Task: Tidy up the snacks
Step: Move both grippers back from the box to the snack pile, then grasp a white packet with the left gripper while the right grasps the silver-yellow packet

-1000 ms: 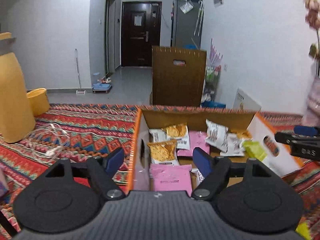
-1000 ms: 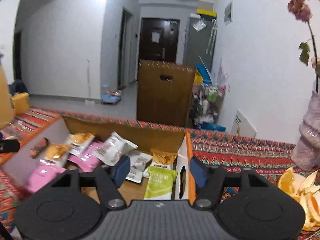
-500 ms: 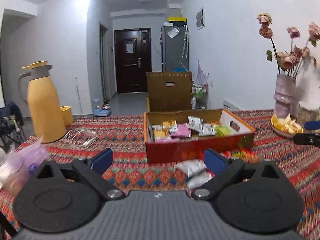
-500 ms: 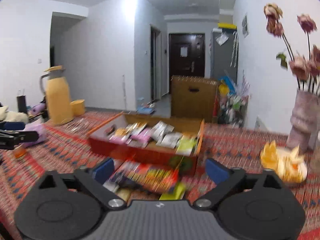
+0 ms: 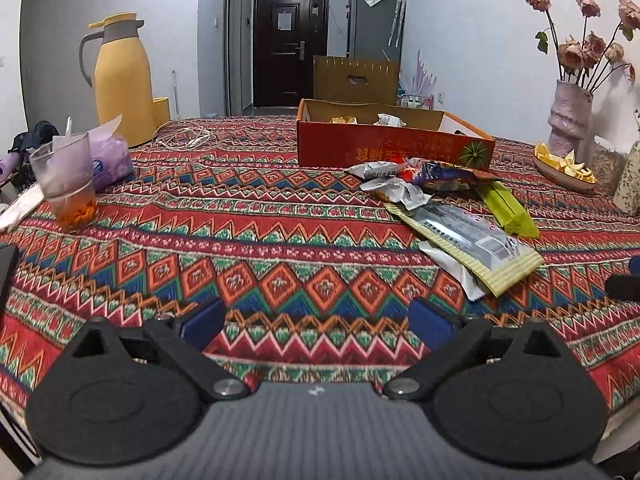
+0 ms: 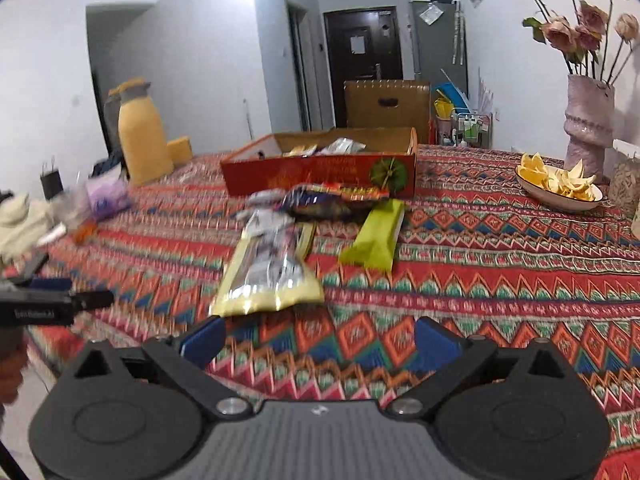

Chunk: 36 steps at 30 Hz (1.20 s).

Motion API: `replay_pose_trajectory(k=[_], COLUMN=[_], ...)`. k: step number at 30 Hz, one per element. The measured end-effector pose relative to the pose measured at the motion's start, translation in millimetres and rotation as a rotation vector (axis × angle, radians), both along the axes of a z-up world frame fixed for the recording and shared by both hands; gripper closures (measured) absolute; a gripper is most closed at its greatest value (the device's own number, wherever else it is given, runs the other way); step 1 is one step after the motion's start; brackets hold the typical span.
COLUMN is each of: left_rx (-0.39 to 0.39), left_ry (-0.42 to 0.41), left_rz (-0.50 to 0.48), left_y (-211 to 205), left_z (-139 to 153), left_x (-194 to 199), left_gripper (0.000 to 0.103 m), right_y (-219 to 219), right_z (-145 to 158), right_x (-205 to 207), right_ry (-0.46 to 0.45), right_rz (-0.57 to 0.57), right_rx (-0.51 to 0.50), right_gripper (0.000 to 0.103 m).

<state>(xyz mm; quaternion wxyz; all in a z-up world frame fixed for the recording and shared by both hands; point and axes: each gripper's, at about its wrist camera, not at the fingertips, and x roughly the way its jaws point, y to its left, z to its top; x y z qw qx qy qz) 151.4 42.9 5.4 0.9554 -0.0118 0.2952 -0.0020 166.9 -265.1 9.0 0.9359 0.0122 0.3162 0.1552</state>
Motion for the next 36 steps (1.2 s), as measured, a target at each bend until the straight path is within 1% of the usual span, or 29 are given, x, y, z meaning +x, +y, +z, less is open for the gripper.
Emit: replay_pose_trajectory(k=[4,8,14,17,20,22,26,28,30,31,33,34,35,36], left_rx=[-0.002,0.011,-0.016,-0.027,-0.027,-0.037,-0.045,-0.037,-0.028,-0.027,-0.028,-0.028,-0.027,-0.026], left_ry=[0.005,0.000,0.017,0.027,0.033,0.036,0.044,0.047,0.047,0.045,0.044,0.046,0.049,0.050], left_rz=[0.016,0.013,0.042,0.044,0.041,0.044,0.044,0.036,0.030,0.025,0.013,0.008,0.003,-0.007], left_y=[-1.0,-2.1,8.2,14.6,18.9,23.4,29.4,28.5,26.3,25.0,21.1,18.0,14.5,9.5], left_z=[2.3,4.5,-1.2,-6.9,-12.6,-14.6,-17.3,-17.8,-17.3,-16.9,-16.1,-16.0,-15.9,-15.5], left_x=[-3.5,-1.4,11.3,18.1,25.3,30.7,39.1,42.6,45.2,45.9,47.4,48.3,49.5,51.0], left_gripper=[0.003,0.003,0.003,0.003,0.003,0.003,0.003,0.003,0.003,0.003,0.003,0.003,0.003,0.003], right_y=[4.8,5.9,24.4,39.7,55.5,66.8,88.0,98.4,105.5,106.6,106.7,103.5,97.6,91.1], right_z=[-2.6,2.1,1.8,-3.7,-7.8,-11.1,-22.4,-31.0,-39.3,-42.6,-46.2,-46.1,-44.1,-41.4], right_x=[-1.6,2.9,19.2,34.6,56.8,76.3,118.6,138.1,152.3,156.1,156.3,154.5,152.0,149.7], right_ry=[0.015,0.001,-0.005,0.009,0.000,-0.005,0.014,0.032,0.042,0.051,0.037,0.031,0.030,0.031], right_rz=[0.014,0.018,0.053,0.084,0.106,0.103,0.099,0.091,0.098,0.099,0.101,0.102,0.096,0.088], right_rx=[-0.004,-0.004,-0.022,-0.028,-0.039,-0.048,-0.052,-0.068,-0.061,-0.058,-0.081,-0.079,-0.060,-0.045], right_gripper=[0.002,0.002,0.004,0.004,0.009,0.012,0.014,0.020,0.032,0.035,0.049,0.054,0.060,0.064])
